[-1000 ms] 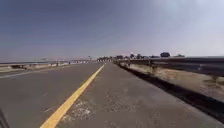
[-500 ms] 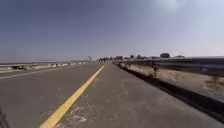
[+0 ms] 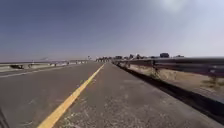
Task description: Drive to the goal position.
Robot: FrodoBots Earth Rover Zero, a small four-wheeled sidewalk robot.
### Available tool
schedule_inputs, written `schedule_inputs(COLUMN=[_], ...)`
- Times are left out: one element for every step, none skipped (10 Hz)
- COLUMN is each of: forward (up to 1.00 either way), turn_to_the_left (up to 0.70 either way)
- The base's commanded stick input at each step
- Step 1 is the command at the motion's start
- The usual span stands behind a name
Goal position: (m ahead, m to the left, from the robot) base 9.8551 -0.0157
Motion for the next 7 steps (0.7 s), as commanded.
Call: schedule_inputs(forward=[0.30, 0.30, 0.30, 0.30, 0.30, 0.30, 0.30], turn_to_the_left=[0.00, 0.00, 0.00, 0.00, 0.00, 0.00, 0.00])
